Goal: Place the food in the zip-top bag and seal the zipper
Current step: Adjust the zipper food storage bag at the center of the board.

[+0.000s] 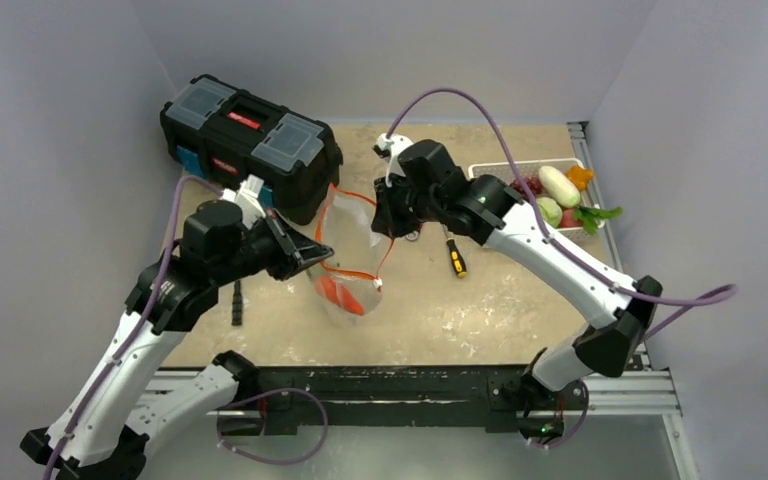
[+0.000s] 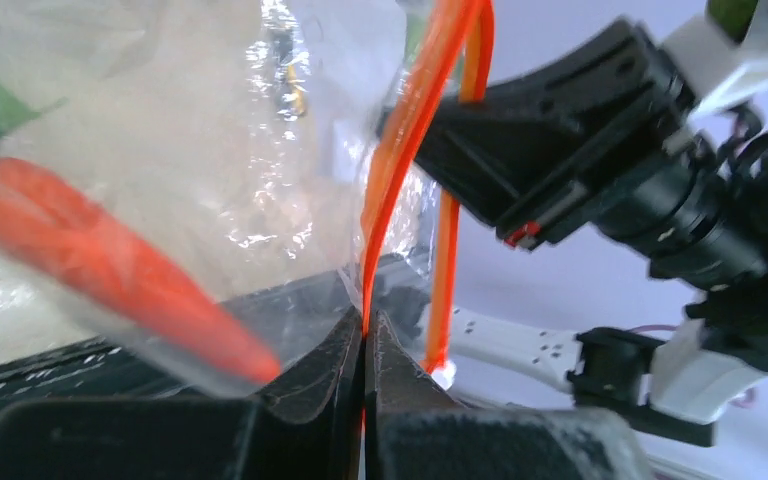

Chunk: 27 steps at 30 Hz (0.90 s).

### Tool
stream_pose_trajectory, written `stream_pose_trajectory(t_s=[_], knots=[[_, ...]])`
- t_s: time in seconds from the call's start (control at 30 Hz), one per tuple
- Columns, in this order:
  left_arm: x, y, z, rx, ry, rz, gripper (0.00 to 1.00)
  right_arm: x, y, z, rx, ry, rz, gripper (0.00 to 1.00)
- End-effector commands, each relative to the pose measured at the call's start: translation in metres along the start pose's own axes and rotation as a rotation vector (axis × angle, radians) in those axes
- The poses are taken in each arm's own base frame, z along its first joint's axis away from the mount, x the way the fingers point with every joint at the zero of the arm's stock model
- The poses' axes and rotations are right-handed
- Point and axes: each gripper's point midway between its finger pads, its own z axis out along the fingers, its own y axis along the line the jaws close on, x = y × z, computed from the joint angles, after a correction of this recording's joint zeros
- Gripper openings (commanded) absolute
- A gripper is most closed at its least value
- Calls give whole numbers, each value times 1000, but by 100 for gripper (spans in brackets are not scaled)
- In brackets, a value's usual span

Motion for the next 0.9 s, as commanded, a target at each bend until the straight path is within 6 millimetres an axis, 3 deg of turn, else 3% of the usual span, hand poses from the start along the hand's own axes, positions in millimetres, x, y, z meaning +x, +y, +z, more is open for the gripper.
stream_pose_trajectory(t_s=[0.0,0.03,0.07,0.13,0.23,0.3,0.4,0.47,0.6,0.67,0.77,0.83,0.87], knots=[[-12,10,27,-89,44,-120,0,-19,10,-10,-53,-50,-28,0],[-7,13,34,-106,90,-129,0,-15,6,-1,-29,-7,-39,0],[-1,11,34,-99,121,-129,0,-16,3,-4,-6,10,-61,0],[5,0,13,-44,72,-101,0,-24,15,-25,-43,-38,-70,0],[-3,6,-8,-5,-50,-105,0,-31,24,-47,-94,-128,-49,0],[-10,27,3,-53,-62,-147,0,-19,21,-30,-107,-95,-61,0],[-4,56,38,-151,58,-195,0,4,-4,13,-22,13,-66,0],[3,55,37,-169,108,-199,0,8,-21,16,72,59,-93,0],[-10,17,-13,2,-62,-139,0,-23,-7,-38,34,-95,-96,0],[-17,15,-25,1,-113,-115,0,-27,9,-48,-43,-121,-87,0],[-14,32,10,-79,-13,-119,0,-15,15,-16,-102,-88,-71,0],[-6,44,35,-119,118,-162,0,-3,1,5,-41,-24,-71,0],[-5,40,35,-105,137,-166,0,0,-7,8,5,2,-87,0]])
